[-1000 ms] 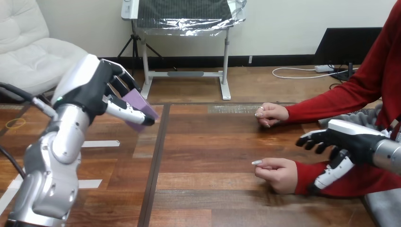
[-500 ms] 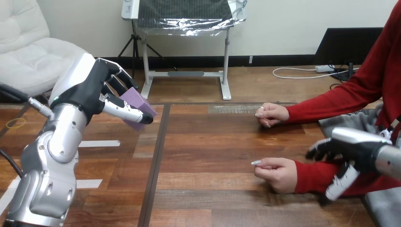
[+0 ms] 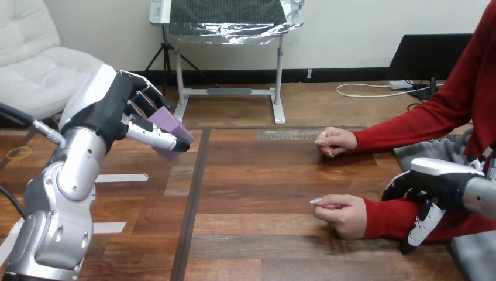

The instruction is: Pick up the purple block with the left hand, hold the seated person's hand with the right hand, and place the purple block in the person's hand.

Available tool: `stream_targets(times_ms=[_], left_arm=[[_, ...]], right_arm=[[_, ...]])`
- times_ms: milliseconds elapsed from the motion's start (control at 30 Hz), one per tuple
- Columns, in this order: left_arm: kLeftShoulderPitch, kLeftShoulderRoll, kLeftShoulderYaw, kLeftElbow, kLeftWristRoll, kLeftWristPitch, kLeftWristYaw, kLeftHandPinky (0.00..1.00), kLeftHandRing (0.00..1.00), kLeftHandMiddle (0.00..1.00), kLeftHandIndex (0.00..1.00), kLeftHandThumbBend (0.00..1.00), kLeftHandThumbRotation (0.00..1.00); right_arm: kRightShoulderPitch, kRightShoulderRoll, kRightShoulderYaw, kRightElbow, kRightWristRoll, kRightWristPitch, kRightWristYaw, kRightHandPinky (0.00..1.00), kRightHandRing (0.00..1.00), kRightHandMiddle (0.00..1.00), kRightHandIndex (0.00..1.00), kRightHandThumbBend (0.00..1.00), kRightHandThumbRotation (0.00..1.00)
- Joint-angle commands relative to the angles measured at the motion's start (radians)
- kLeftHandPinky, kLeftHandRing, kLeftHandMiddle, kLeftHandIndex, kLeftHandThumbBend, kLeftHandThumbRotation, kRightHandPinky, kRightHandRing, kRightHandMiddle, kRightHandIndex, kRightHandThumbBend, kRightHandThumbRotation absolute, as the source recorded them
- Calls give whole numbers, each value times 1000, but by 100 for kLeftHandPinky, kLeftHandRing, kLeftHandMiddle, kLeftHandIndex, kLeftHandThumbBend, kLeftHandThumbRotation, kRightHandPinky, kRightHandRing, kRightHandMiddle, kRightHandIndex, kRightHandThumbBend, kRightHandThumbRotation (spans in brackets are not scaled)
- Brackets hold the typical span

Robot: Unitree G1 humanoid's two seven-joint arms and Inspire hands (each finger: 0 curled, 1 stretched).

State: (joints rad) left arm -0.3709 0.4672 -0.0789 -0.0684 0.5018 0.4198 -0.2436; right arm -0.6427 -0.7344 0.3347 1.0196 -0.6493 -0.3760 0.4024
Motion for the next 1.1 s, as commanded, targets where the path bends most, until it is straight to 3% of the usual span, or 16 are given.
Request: stream_targets(times_ms=[0,200,533,700,1067], left_arm=[[-50,23,33,-45,-10,-12,6,29,35,42,43,79,0],[-50,23,38,-37,-19,-17,10,29,35,42,43,79,0],[-51,24,43,-31,-26,-20,11,28,34,41,42,79,0],[-51,26,46,-26,-32,-30,12,28,34,41,42,79,0],[-47,29,49,-19,-45,-58,17,28,34,41,42,79,0]], right_arm=[[-59,17,23,17,-9,14,-14,54,68,75,75,100,10],[-57,22,38,22,-8,14,-31,50,65,73,73,100,7],[-49,33,56,29,-13,3,-66,35,50,61,68,100,9],[-47,41,60,36,-7,-3,-76,35,49,58,65,100,11],[-44,55,77,54,-14,-34,-126,22,30,41,56,99,11]])
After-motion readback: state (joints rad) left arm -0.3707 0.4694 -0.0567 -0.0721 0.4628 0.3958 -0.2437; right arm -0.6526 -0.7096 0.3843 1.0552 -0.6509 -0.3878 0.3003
